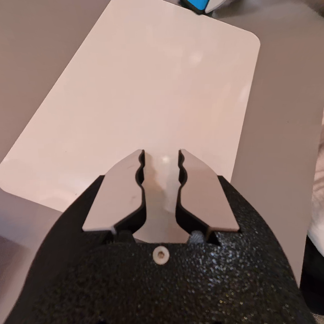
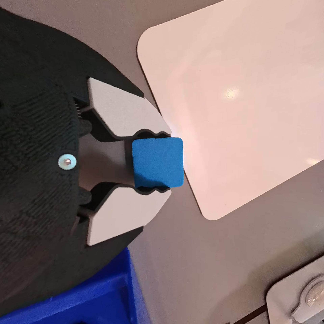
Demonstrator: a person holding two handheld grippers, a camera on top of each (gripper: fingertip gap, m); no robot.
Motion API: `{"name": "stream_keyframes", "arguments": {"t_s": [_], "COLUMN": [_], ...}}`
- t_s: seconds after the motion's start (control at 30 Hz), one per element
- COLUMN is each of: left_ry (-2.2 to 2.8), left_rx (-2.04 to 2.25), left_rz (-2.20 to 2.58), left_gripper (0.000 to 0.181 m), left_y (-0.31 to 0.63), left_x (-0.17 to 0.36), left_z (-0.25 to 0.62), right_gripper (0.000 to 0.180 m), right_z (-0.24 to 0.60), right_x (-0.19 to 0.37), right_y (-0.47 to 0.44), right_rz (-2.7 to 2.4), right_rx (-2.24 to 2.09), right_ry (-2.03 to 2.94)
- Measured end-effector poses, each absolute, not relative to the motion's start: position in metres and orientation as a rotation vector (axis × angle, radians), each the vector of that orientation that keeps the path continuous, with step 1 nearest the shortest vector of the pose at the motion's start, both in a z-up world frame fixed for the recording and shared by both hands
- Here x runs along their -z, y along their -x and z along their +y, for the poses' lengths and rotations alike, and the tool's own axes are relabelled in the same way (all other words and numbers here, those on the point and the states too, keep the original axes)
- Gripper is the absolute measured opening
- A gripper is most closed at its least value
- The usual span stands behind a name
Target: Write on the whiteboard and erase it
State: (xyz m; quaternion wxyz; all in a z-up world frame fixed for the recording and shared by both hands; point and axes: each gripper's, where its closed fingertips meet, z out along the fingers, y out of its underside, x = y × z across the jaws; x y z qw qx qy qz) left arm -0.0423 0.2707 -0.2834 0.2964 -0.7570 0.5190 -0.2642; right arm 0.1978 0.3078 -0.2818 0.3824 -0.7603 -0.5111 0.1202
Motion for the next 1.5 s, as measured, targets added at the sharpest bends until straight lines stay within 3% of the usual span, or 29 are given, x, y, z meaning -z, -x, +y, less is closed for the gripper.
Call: {"name": "stream_keyframes", "arguments": {"t_s": [0.03, 0.33, 0.47, 0.57, 0.6, 0.73, 0.97, 1.07, 1.33, 1.5], "left_ry": [2.017, 1.901, 1.814, 1.757, 1.752, 1.714, 1.737, 1.753, 1.854, 1.889], "left_rx": [0.679, 0.673, 0.672, 0.665, 0.660, 0.662, 0.682, 0.594, 0.652, 0.740], "left_rz": [1.375, 1.217, 1.149, 1.094, 1.079, 1.084, 1.089, 1.144, 1.187, 1.192], "left_gripper": [0.037, 0.056, 0.063, 0.069, 0.070, 0.070, 0.069, 0.067, 0.067, 0.053], "left_y": [0.042, 0.020, 0.006, -0.006, -0.010, -0.031, -0.082, -0.103, -0.109, -0.071], "left_x": [0.282, 0.239, 0.211, 0.186, 0.177, 0.137, 0.109, 0.120, 0.178, 0.209], "left_z": [0.273, 0.296, 0.305, 0.313, 0.317, 0.327, 0.346, 0.350, 0.341, 0.314], "right_gripper": [0.054, 0.055, 0.083, 0.118, 0.119, 0.111, 0.113, 0.101, 0.086, 0.060], "right_z": [0.307, 0.304, 0.307, 0.310, 0.308, 0.291, 0.293, 0.289, 0.299, 0.301], "right_x": [0.282, 0.282, 0.268, 0.248, 0.241, 0.201, 0.218, 0.209, 0.261, 0.282], "right_y": [-0.197, -0.191, -0.185, -0.194, -0.200, -0.203, -0.239, -0.226, -0.199, -0.193], "right_rz": [-1.308, -1.319, -1.267, -1.160, -1.116, -0.950, -0.968, -0.921, -1.176, -1.299], "right_rx": [-0.315, -0.391, -0.397, -0.312, -0.294, -0.392, -0.246, -0.458, -0.354, -0.359], "right_ry": [1.939, 1.937, 1.868, 1.838, 1.844, 1.678, 1.778, 1.705, 1.833, 1.921]}}
